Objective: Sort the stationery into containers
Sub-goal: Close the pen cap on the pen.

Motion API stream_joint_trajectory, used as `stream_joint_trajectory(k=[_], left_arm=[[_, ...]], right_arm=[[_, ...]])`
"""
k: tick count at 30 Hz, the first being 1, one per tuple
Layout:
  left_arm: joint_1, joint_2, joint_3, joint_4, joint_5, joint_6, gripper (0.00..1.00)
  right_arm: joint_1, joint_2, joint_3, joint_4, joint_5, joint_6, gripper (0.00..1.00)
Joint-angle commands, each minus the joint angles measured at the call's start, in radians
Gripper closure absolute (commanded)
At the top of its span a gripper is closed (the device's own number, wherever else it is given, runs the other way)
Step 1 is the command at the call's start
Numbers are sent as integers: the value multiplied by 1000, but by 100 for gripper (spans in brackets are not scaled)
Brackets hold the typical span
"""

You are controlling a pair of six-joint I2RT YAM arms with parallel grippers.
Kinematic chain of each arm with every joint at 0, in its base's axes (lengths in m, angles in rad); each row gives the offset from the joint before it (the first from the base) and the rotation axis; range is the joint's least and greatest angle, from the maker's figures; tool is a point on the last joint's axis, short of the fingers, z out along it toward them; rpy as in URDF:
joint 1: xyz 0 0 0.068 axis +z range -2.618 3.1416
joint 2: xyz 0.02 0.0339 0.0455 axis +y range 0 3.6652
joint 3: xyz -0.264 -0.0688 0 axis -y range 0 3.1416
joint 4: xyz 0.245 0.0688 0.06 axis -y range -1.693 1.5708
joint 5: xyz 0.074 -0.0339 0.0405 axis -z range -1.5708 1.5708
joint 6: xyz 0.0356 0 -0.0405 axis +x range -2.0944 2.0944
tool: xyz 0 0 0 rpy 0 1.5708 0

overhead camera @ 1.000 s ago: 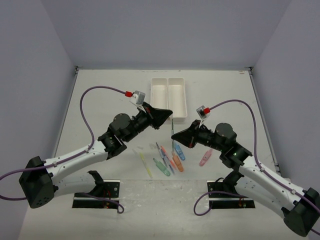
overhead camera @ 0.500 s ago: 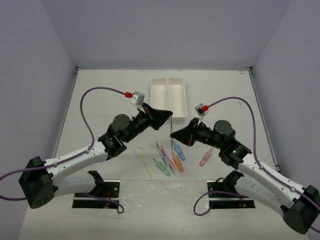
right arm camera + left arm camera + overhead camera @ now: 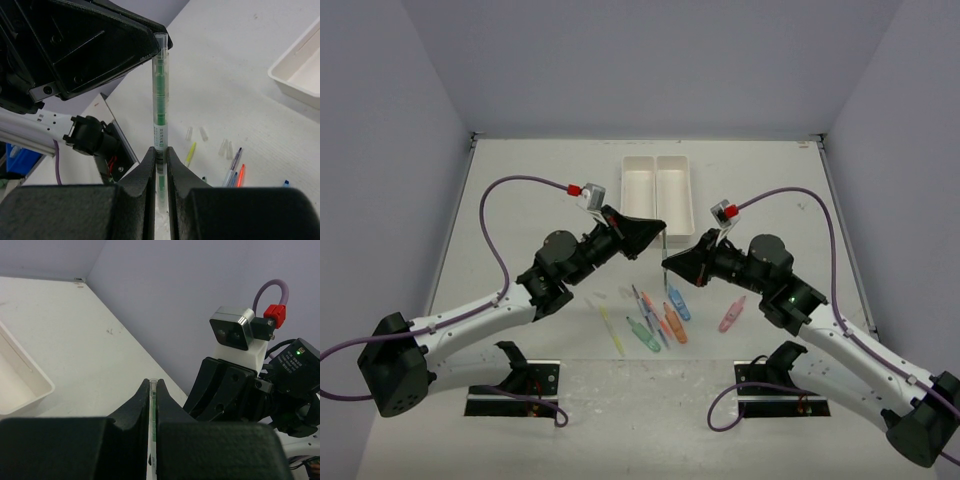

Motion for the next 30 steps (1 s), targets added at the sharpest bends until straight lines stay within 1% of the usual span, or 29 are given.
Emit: stream_joint_trajectory(k=[1, 4, 9, 14, 17, 18, 20, 21, 27, 28, 29, 30], left_arm=[[-5, 5, 1, -57, 46, 11, 94], [-3, 1, 22, -80, 51, 26, 86], [-3, -1, 38, -82, 62, 32, 86], [-3, 2, 36, -79, 84, 30, 73], [-3, 8, 30, -72, 97, 29, 46], [-3, 7, 28, -65, 103, 29, 48], [-4, 4, 29, -67, 102, 30, 90], [-3, 2, 31, -72, 98, 29, 100], [-3, -15, 36, -48, 128, 46, 100], [-4, -21, 38, -41, 138, 55, 100], [-5, -25, 43, -37, 149, 64, 100], [-5, -27, 50, -36, 159, 69, 100]], right_arm=[[-1, 7, 100, 89, -18, -104, 100], [-1, 2, 102, 81, -32, -120, 100], [-1, -3, 106, 70, -31, -130, 100], [-1, 3, 115, 62, -20, -132, 100], [-1, 10, 124, 62, -19, -129, 100], [-1, 12, 127, 60, -22, -129, 100], [-1, 14, 132, 55, -30, -131, 100], [-1, 15, 133, 53, -30, -132, 100], [-1, 23, 121, 75, -74, -142, 100], [-1, 32, 121, 82, -95, -147, 97], [-1, 42, 122, 90, -120, -149, 91], [-1, 53, 122, 98, -144, -150, 83]])
